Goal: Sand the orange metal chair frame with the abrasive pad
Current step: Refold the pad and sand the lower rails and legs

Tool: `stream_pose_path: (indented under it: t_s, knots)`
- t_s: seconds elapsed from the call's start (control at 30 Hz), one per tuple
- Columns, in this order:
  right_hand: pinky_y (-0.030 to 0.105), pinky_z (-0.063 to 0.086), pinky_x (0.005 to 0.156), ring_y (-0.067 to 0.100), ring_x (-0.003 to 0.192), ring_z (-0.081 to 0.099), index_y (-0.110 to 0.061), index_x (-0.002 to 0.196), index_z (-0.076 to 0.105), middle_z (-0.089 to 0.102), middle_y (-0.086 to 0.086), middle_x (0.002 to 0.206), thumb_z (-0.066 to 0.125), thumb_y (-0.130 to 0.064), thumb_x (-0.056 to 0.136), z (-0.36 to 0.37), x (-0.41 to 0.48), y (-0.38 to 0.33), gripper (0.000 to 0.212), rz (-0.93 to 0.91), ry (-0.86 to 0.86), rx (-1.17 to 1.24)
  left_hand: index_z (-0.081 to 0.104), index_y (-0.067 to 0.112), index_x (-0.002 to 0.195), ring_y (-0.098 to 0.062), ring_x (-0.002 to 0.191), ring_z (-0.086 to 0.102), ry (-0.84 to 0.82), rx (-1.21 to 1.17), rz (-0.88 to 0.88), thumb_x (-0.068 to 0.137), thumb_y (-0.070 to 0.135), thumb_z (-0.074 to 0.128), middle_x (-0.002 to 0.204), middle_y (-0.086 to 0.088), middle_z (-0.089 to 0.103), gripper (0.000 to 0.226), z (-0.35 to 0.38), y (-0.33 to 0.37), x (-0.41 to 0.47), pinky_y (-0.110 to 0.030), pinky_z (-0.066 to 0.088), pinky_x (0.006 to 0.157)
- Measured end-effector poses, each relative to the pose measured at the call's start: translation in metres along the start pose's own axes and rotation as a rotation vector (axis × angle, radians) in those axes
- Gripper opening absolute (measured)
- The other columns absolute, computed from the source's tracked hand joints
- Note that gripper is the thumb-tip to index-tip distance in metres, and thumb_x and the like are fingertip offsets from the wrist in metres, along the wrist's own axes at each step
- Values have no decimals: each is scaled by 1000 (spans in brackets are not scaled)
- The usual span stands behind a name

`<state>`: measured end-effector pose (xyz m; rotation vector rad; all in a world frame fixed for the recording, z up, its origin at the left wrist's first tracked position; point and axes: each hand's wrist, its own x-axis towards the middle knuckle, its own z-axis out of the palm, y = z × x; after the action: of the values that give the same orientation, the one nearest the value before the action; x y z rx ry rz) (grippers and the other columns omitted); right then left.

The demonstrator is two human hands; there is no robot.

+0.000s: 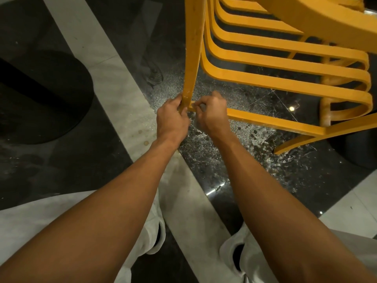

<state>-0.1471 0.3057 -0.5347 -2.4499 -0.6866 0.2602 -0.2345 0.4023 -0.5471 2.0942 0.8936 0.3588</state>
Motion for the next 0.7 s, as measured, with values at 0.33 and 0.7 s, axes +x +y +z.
stream_pose_path:
  t_s: [0.33,0.7]
  knots:
    - [7,37,55,9,68,50,-3,91,79,54,6,95,60,-3,96,1,4,-2,19,-56,-41,-32,68,24,139,-17,108,68,9,-16,1,103,16,65,118,-3,73,37,1,-2,1,-26,52,92]
    - [5,23,51,15,68,47,-5,94,81,55,10,91,64,-6,94,0,2,-1,17,-90,-65,-5,68,26,139,-18,107,68,2,-9,-4,103,15,62,117,0,72,39,-1,-1,1,-32,59,95]
